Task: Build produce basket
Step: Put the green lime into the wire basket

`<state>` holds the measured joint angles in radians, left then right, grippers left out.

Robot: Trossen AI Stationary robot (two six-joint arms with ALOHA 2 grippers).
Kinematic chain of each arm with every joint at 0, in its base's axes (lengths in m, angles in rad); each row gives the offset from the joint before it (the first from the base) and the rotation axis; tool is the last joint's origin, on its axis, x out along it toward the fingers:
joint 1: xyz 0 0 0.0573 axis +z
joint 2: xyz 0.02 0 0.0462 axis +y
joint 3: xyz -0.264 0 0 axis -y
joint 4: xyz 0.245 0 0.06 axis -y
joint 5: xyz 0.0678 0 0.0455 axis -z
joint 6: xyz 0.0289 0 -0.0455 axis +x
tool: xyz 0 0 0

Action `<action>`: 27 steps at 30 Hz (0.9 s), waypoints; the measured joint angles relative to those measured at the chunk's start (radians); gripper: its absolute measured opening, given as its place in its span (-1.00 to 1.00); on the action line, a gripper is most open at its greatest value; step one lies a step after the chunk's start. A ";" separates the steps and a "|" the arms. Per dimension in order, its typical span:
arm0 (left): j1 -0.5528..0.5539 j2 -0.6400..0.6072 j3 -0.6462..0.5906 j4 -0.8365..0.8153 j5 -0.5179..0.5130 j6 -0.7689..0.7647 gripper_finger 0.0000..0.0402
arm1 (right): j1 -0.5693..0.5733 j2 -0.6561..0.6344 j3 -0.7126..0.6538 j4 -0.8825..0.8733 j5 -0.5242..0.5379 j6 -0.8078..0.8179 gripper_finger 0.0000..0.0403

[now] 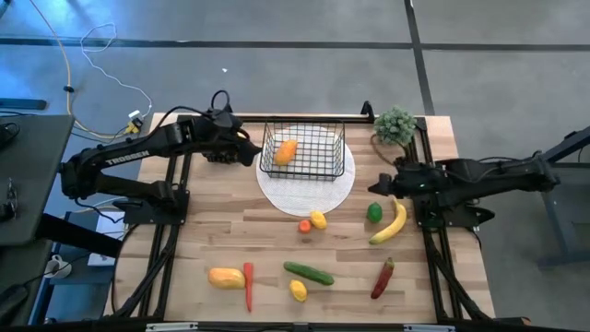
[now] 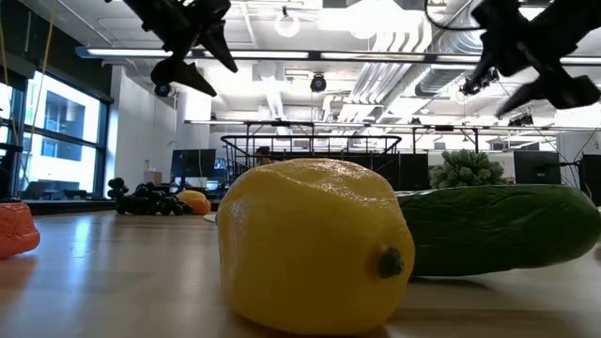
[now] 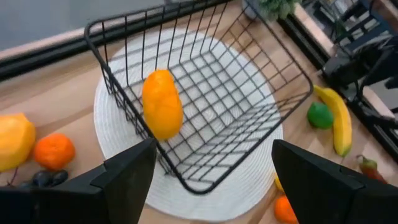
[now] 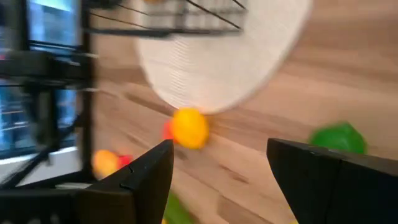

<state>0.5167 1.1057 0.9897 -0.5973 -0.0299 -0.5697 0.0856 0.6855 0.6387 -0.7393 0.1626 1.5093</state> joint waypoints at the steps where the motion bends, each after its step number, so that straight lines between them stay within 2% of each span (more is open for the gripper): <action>1: 0.000 0.000 0.000 -0.006 0.004 0.007 0.54 | 0.006 0.024 0.007 -0.027 -0.008 0.028 0.19; 4: 0.000 0.000 0.000 -0.017 0.004 0.036 0.54 | 0.024 0.096 0.012 -0.088 -0.032 0.099 0.19; 17: 0.000 0.000 0.000 -0.016 0.019 0.093 0.54 | 0.062 0.375 0.013 -0.095 -0.067 0.242 0.19; 27: 0.000 0.000 0.000 -0.016 0.019 0.111 0.54 | 0.061 0.544 0.013 -0.094 -0.103 0.267 0.19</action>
<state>0.5163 1.1061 0.9897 -0.6128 -0.0113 -0.4585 0.1471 1.2292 0.6514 -0.8336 0.0599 1.7767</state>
